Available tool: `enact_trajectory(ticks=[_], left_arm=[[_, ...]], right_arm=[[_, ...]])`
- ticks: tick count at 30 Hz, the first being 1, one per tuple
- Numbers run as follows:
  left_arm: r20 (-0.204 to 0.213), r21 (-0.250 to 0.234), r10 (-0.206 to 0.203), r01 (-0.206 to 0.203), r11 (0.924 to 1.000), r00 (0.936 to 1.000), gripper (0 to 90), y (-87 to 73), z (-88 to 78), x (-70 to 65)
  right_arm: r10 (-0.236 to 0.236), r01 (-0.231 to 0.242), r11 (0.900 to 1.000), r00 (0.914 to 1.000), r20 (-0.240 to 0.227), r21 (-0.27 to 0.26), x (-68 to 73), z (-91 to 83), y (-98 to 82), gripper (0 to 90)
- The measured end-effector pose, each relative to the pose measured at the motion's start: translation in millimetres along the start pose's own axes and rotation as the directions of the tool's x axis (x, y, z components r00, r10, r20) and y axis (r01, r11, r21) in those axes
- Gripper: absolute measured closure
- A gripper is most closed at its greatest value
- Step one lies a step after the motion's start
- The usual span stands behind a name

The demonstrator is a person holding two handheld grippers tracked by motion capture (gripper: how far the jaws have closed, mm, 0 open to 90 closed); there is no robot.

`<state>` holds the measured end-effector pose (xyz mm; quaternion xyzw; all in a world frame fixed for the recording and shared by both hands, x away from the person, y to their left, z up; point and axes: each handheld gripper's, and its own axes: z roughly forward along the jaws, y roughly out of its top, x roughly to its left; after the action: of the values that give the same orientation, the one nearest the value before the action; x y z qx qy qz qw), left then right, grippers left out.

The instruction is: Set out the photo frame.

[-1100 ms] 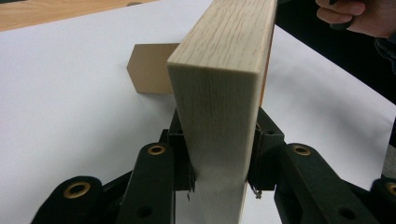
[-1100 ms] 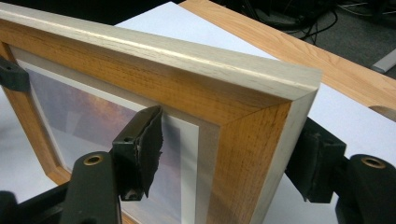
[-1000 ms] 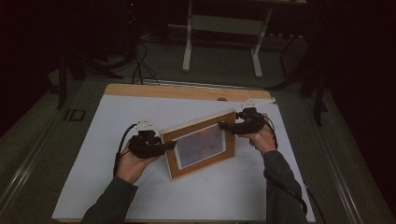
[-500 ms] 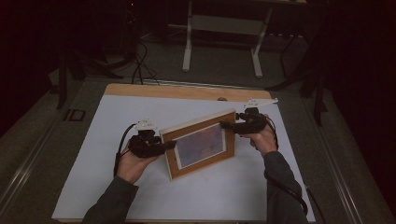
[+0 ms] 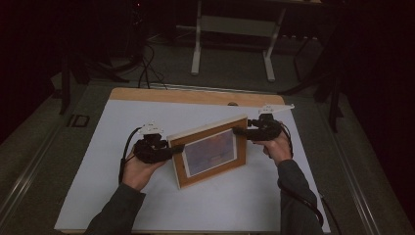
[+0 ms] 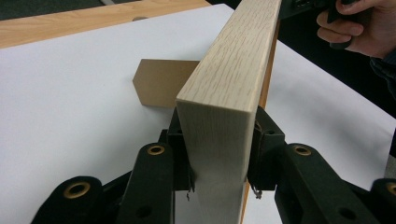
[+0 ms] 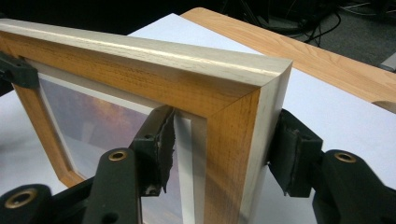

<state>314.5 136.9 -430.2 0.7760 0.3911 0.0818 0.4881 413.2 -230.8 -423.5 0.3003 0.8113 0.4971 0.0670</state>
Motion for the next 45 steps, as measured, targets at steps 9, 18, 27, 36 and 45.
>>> enact_trajectory(ticks=[9,18,27,36,45], left_arm=[[0.001,-0.001,-0.005,0.005,1.0000,1.0000,67.6,1.8,0.5,1.2],[0.006,-0.005,-0.010,0.010,0.9999,0.9999,66.6,6.2,2.5,6.0],[0.009,-0.021,-0.012,0.012,0.9997,0.9999,64.8,10.3,4.9,13.7],[0.013,-0.062,0.002,-0.002,0.9981,0.9999,62.2,13.2,8.1,25.4],[0.028,-0.087,0.026,-0.023,0.9959,0.9993,61.1,18.2,10.9,35.0]], right_arm=[[-0.004,0.004,1.000,1.0000,-0.009,0.007,-0.7,-4.6,-0.8,49.7],[-0.010,0.010,1.000,0.9999,0.007,0.006,0.4,-7.3,-0.2,50.5],[-0.011,0.011,1.000,0.9995,0.029,-0.008,1.8,-8.6,-0.1,52.1],[-0.012,0.014,1.000,0.9988,0.048,-0.028,3.7,-9.7,1.4,54.6],[-0.019,0.022,0.999,0.9969,0.076,-0.039,6.2,-11.5,4.5,55.6]])
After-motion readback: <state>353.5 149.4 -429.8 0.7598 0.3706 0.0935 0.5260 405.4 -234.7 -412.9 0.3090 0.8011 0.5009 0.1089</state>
